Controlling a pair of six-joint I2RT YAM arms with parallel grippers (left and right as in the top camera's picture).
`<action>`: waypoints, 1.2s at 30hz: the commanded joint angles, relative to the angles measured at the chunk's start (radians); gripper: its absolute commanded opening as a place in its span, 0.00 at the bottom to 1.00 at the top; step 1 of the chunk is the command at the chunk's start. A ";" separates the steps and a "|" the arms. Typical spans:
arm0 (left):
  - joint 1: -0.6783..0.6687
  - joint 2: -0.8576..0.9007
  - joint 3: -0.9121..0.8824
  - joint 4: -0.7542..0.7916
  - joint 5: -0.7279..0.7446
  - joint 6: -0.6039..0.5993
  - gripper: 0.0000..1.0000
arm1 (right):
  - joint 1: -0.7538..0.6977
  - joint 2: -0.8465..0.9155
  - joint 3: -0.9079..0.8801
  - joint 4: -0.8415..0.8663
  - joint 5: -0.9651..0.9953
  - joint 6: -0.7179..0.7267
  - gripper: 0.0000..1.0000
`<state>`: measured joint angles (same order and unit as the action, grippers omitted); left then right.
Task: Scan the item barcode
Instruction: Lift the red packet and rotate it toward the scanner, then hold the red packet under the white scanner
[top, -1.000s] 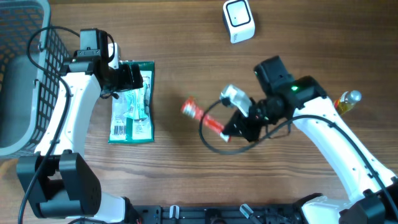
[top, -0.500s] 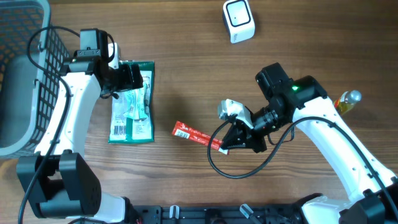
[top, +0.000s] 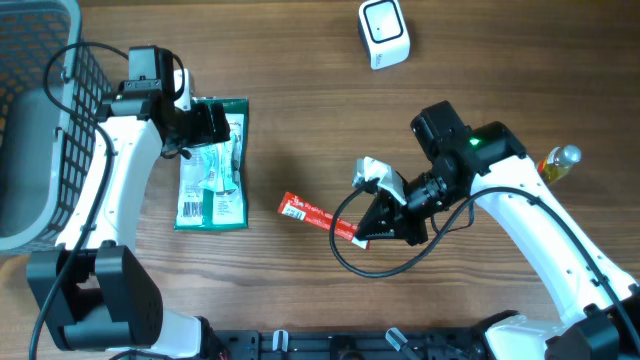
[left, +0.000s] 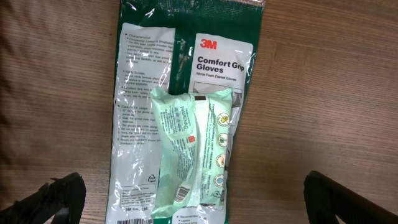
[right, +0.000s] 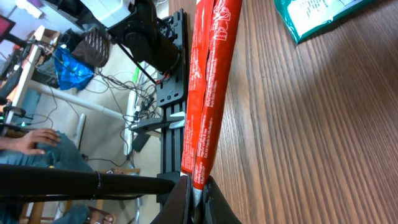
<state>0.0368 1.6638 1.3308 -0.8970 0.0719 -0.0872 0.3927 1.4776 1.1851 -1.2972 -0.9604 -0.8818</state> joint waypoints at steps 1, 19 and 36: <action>0.005 -0.013 0.010 -0.001 -0.006 0.001 1.00 | 0.001 -0.013 0.000 -0.002 -0.009 0.011 0.04; 0.005 -0.013 0.010 0.000 -0.006 0.001 1.00 | 0.001 -0.011 -0.015 0.030 -0.005 0.018 0.04; 0.005 -0.013 0.010 -0.001 -0.006 0.001 1.00 | 0.001 0.010 0.536 0.186 0.836 0.566 0.04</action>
<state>0.0368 1.6638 1.3308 -0.8967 0.0719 -0.0872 0.3931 1.4780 1.6085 -1.1168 -0.3767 -0.3485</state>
